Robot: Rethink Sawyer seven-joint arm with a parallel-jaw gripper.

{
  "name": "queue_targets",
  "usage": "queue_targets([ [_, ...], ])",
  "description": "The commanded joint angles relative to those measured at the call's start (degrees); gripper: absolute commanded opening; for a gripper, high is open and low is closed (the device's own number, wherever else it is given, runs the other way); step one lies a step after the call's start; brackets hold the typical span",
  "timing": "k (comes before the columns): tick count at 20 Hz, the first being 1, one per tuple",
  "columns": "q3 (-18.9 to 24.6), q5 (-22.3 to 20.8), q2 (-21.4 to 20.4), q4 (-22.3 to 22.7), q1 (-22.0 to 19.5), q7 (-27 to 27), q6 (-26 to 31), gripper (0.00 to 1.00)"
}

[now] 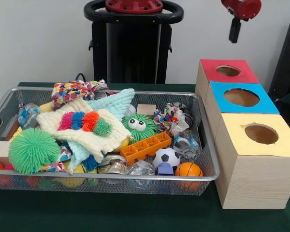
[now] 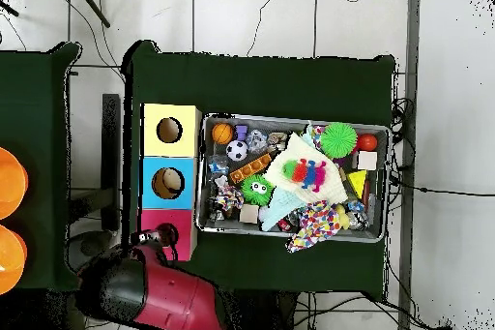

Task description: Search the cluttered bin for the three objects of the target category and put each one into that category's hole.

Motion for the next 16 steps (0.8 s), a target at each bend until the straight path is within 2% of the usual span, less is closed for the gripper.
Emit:
queue_targets([
  [1, 4.32, -7.31, -0.46, -7.16, -15.54, -12.81, 5.89, 0.0],
  [5, 9.34, -13.06, 1.36, -11.76, -26.03, -22.08, 7.35, 0.0],
  [9, 12.97, -19.25, 2.36, -16.45, -32.75, -24.86, 9.75, 0.0],
  [12, 15.67, -21.23, 2.7, -18.67, -35.87, -24.22, 14.76, 0.0],
  [13, 16.5, -21.84, 2.58, -18.72, -36.55, -23.97, 14.76, 0.0],
  [16, 17.7, -23.4, -0.75, -15.87, -36.68, -22.89, 14.24, 0.0],
])
